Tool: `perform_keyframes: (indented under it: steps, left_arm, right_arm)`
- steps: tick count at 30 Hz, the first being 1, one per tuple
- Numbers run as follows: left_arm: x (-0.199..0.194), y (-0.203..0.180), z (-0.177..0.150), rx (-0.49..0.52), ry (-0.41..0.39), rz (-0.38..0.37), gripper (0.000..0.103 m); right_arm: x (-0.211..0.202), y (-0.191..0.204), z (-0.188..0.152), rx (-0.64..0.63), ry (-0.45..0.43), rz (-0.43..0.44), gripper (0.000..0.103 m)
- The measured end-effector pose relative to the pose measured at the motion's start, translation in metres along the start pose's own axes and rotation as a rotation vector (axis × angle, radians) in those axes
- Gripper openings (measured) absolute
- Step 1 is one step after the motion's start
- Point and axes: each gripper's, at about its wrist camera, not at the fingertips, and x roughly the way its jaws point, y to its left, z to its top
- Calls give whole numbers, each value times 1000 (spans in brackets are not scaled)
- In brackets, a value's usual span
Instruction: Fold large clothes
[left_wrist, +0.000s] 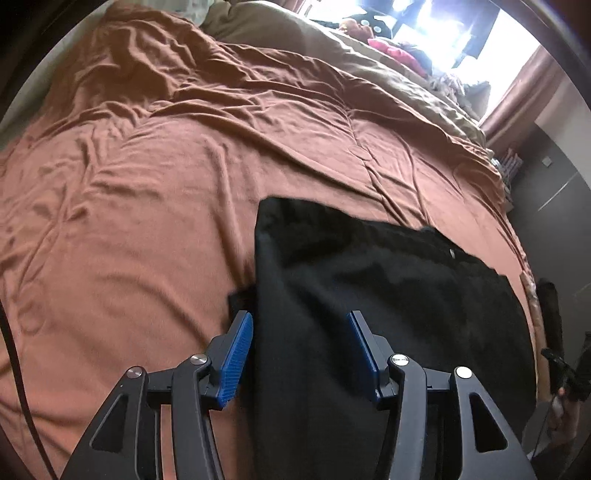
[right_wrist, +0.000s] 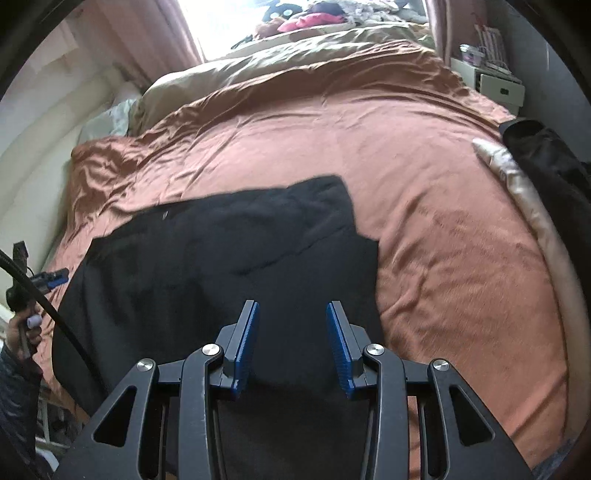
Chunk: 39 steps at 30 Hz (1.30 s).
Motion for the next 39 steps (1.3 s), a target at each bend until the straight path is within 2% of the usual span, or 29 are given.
perform_keyframes:
  steps: [7,11,15,21,25,27,33,37,39]
  left_arm:
    - [-21,5,-53,2,24,6,55]
    - [-25,8,-88,14,47,36,54]
    - [-28,14,-115,9,65,36,54]
    - [-35,30,-144,-39,65,36,57]
    - [-48,41,-156,-76,48,24,57]
    - [-58,43,-160,-89,34,21,57]
    - [-79,57,-166,-188,-8,-65,57]
    - [-78,66,-172,-281,-8,-182,57]
    - [-73,68,-176,-312,11,-212,58]
  right_arm:
    - [11,-2,-23,-1,57,-22,35]
    - [19,-7,-47,-8,97,-78,35]
    - [18,-19,-69,21,116,-88,35]
    - [6,-31,-93,59,110,-108,35]
    - [-15,-20,-98,43,117,-179,35]
    - [-31,-10,-97,14,85,-200,35]
    - [-58,38,-94,-66,18,-96,35]
    - [-51,74,-95,-102,27,-3,35]
    - [-41,92,-96,-119,45,41,35]
